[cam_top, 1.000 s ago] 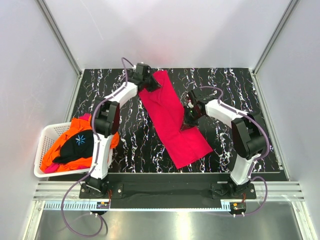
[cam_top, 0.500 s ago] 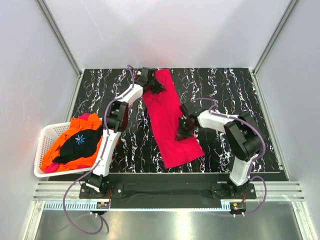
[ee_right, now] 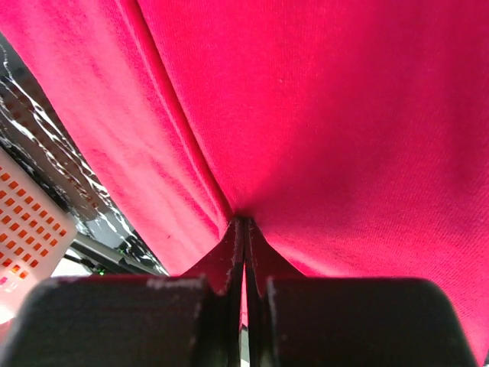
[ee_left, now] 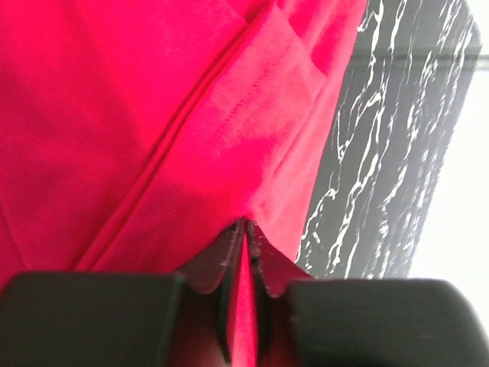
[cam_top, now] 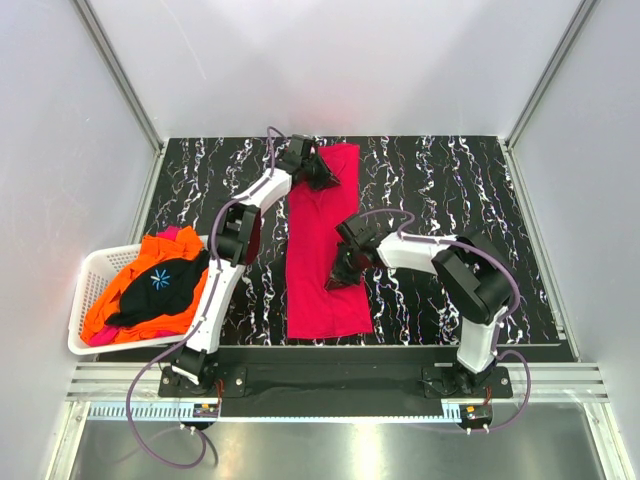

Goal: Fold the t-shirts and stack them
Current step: Fold the tshirt

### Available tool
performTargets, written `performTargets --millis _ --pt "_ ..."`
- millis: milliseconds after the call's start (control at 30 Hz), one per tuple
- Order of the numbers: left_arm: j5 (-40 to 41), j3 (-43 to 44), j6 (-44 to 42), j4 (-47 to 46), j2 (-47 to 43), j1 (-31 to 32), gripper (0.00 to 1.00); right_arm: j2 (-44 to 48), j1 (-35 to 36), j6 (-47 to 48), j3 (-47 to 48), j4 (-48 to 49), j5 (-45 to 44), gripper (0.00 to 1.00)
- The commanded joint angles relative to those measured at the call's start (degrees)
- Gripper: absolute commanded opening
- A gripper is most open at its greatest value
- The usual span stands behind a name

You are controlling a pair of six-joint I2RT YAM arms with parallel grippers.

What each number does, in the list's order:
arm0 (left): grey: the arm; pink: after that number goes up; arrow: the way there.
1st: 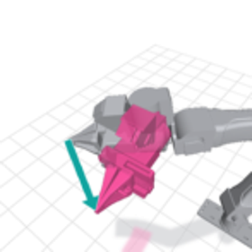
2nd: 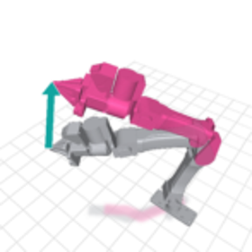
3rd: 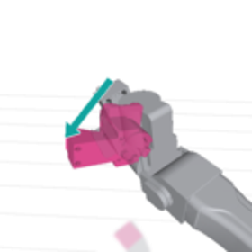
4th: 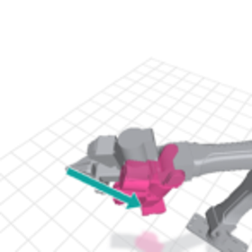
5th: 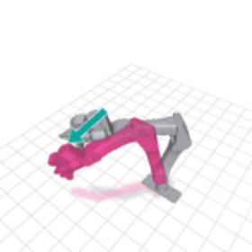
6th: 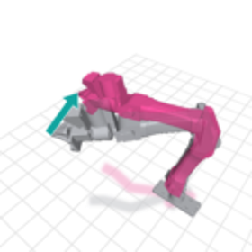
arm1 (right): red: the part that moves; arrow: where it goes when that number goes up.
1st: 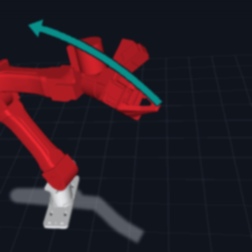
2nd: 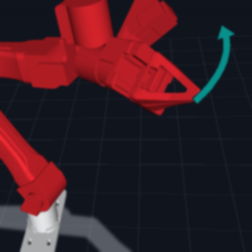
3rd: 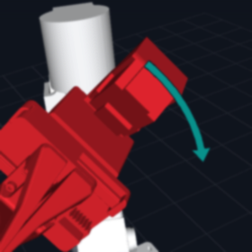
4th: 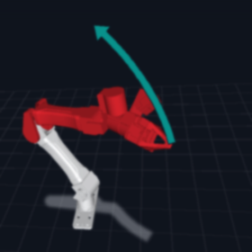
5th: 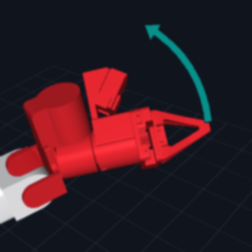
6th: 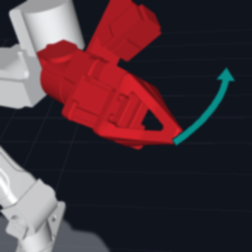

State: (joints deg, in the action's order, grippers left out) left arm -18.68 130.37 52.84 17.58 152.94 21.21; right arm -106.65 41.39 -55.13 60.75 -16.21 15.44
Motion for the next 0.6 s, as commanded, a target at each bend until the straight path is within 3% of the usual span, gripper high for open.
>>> performTargets --millis 0,33,167,267,333,467,500,567 --pt "1.01 2.09 -9.92 6.93 -6.93 -0.73 0.19 0.21 0.98 -0.68 3.23 -1.27 0.56 0.0" --pt "1.79 0.52 -11.25 7.46 -8.96 -0.82 0.27 1.69 0.98 0.28 3.67 -1.98 0.12 0.0" --pt "2.77 -7.91 -17.05 9.22 -24.31 -1.0 0.4 6.53 0.89 4.06 5.69 -7.25 -1.03 0.04" --pt "2.77 -17.66 -19.52 10.19 -35.64 -1.0 0.46 11.36 0.89 6.88 5.87 -12.95 -1.47 0.22" --pt "1.2 -26.54 -20.23 10.28 -40.95 -0.65 0.46 14.96 0.54 8.63 5.52 -14.64 -0.51 0.35" --pt "-1.62 -44.28 -21.89 11.77 -56.74 0.84 0.44 20.77 -1.3 9.87 0.44 -16.58 4.41 0.48" --pt "-1.54 -51.98 -22.34 12.21 -59.49 2.33 0.44 22.0 -1.66 9.96 -1.06 -16.58 5.03 0.5" --pt "-0.4 -59.4 -22.87 13.0 -67.99 4.18 0.44 25.17 -3.14 10.92 -5.09 -16.75 7.49 0.51"
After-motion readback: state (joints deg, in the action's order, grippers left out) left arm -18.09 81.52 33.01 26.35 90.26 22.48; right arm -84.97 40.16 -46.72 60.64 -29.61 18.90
